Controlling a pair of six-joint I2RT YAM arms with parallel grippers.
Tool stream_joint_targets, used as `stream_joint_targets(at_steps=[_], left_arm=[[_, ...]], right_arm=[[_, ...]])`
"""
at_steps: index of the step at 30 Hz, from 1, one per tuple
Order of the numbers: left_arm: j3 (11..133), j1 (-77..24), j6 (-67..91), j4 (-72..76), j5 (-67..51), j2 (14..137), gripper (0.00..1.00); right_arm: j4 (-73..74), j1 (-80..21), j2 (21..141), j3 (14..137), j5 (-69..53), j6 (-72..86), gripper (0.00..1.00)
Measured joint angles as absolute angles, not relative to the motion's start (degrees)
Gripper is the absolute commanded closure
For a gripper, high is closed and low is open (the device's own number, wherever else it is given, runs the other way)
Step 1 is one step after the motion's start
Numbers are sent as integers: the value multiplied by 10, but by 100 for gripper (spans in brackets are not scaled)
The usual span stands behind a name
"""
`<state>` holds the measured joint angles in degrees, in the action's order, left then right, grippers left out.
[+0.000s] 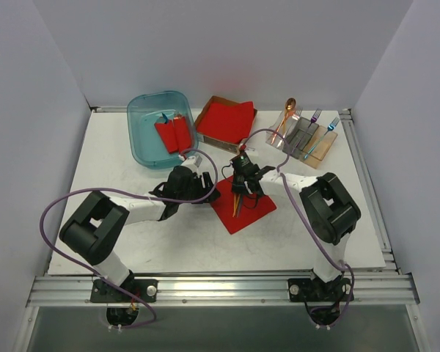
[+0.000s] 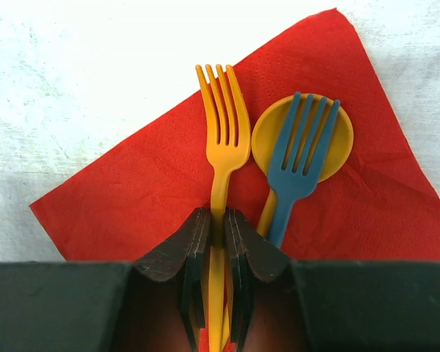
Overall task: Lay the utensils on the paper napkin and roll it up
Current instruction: Place the utensils on the napkin.
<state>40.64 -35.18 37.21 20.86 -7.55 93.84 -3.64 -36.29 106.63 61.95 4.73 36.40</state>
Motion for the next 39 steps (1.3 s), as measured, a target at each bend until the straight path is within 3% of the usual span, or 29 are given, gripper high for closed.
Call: stream_joint_targets(at_steps=[8,21,27,34,39], left_arm=[[406,-352,372,209,-76,938,33],[406,-352,371,209,-76,938,33],[411,-362,367,211,-77,939,39],[444,-374,360,232,-89,967,41],[468,-374,363,247,-112,1015,43]], right_arm=[[-36,-363,1066,620,48,364,81],[-12,-363,1012,620,64,364,78],[-3,-351,949,595,74,362,89],[10,-321,854,479,85,366,100],[20,-305,806,421,93,371,100]])
